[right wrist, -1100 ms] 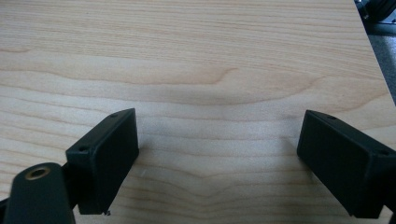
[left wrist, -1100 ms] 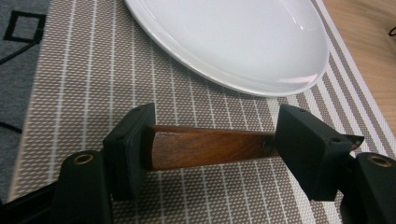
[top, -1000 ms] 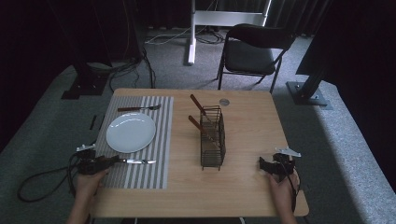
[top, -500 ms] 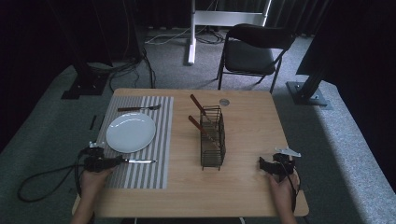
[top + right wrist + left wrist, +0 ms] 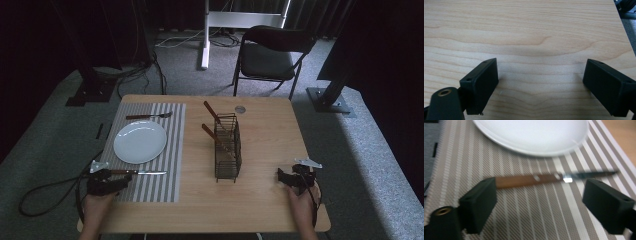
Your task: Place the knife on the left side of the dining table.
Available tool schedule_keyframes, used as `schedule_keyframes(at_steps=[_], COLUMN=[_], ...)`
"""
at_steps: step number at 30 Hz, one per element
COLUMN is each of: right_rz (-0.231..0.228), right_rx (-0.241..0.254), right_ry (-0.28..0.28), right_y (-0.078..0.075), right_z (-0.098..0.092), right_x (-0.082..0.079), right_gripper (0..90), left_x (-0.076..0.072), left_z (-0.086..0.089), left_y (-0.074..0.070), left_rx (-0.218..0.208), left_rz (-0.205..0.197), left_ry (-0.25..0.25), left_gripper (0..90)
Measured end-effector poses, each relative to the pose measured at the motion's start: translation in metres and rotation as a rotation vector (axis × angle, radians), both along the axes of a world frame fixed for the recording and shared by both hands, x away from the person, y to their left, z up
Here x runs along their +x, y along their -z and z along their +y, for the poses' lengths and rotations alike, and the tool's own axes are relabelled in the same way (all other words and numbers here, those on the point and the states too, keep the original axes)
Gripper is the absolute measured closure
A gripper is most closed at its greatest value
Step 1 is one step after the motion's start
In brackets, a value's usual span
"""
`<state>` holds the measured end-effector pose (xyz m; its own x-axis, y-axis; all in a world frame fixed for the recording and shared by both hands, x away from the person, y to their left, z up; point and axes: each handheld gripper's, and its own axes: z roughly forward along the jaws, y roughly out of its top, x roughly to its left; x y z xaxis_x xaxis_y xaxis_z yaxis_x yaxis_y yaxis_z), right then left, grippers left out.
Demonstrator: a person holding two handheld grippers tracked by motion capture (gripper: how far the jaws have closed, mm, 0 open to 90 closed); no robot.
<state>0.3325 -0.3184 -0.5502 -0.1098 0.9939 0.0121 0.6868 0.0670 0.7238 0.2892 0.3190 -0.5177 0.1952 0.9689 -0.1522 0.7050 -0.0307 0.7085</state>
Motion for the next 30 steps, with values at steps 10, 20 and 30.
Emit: schedule_keyframes(at_steps=[10, 20, 30], right_rz=[0.000, 0.000, 0.000], right_rx=[0.000, 0.000, 0.000], right_ry=[0.000, 0.000, 0.000], right_y=[0.000, 0.000, 0.000], right_z=[0.000, 0.000, 0.000], right_x=[0.000, 0.000, 0.000], right_gripper=[12.1, 12.1, 12.1], left_x=[-0.020, -0.033, -0.034], left_z=[-0.017, -0.008, -0.003], left_y=[0.011, 0.018, 0.025], left_rx=[0.069, 0.150, 0.185], left_rz=[0.005, -0.044, -0.032], left_ry=[0.024, -0.122, -0.127], left_gripper=[0.0, 0.0, 0.0])
